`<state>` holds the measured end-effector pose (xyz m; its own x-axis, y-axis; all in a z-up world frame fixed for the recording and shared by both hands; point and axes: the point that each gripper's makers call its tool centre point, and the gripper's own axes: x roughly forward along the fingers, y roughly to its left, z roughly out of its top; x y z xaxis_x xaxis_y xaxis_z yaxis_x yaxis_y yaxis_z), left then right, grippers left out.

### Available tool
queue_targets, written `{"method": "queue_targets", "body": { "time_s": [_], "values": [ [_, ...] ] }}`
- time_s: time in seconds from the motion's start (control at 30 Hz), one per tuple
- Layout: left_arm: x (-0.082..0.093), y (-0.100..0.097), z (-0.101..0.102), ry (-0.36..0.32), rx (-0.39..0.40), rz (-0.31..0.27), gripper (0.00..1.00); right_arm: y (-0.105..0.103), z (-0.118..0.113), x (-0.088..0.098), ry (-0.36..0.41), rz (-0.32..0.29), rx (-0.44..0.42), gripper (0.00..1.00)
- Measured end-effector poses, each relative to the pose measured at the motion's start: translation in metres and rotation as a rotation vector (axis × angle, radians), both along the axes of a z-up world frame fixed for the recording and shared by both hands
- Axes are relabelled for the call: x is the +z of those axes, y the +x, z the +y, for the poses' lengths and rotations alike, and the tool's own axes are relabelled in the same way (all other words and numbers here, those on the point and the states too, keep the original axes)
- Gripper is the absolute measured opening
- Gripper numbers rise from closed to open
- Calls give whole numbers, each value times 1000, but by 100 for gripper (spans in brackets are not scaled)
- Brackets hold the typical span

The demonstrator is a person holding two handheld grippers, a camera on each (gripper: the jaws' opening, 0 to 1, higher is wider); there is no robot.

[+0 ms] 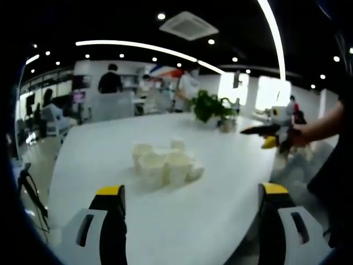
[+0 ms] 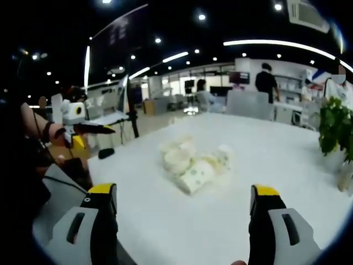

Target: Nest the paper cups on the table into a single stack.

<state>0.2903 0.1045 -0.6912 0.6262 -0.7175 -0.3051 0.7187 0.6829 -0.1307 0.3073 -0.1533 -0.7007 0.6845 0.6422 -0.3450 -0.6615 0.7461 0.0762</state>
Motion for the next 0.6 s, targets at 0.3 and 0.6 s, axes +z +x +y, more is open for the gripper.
{"method": "queue_targets", "body": {
  "time_s": [0.3,0.6],
  "values": [
    [2,1,0,8,-2,-11,100,1,1,2,1,0,4,99],
    [-1,0,1,10,-3,-2,100,0,0,3,2,-2,4,99]
  ]
}}
